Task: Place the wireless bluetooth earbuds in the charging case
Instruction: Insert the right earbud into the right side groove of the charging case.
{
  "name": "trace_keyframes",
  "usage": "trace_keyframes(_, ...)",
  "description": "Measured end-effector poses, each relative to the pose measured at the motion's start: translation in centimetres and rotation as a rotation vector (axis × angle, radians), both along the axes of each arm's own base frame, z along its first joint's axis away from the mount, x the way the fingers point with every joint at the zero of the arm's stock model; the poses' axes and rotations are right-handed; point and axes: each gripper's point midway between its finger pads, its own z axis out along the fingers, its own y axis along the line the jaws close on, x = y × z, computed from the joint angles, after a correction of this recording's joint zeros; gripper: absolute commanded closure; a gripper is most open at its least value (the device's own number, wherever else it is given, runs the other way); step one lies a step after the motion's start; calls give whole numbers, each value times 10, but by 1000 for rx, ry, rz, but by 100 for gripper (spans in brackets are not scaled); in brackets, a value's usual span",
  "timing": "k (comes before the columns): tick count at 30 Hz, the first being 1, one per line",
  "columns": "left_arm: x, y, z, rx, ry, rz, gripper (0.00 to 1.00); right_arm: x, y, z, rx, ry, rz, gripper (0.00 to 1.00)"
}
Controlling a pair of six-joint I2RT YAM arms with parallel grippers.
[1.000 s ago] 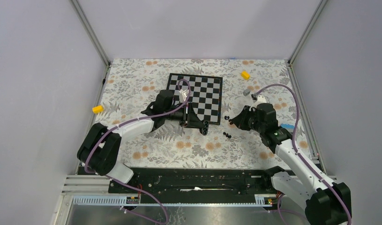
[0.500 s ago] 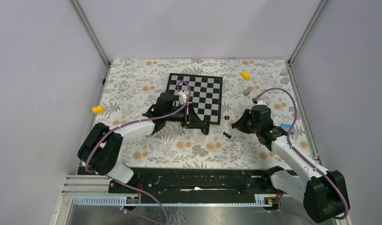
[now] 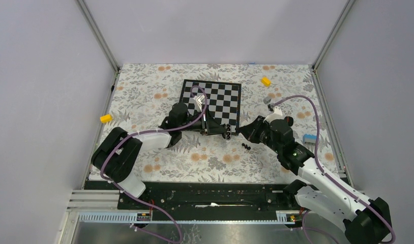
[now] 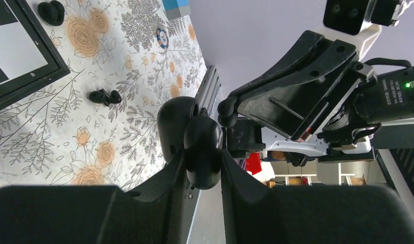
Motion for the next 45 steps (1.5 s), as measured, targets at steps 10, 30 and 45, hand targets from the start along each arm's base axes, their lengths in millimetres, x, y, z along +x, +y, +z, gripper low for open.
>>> trace_keyframes(10, -1, -10, 8, -65, 26, 22, 97, 5, 13, 12, 62, -17, -69, 100)
trace_keyframes(30, -1, -10, 4, -61, 54, 23, 97, 21, 18, 6, 11, -32, -143, 100)
trace_keyframes(45, 1, -11, -2, -47, 73, 25, 97, 20, 24, 0, -22, -20, -137, 100)
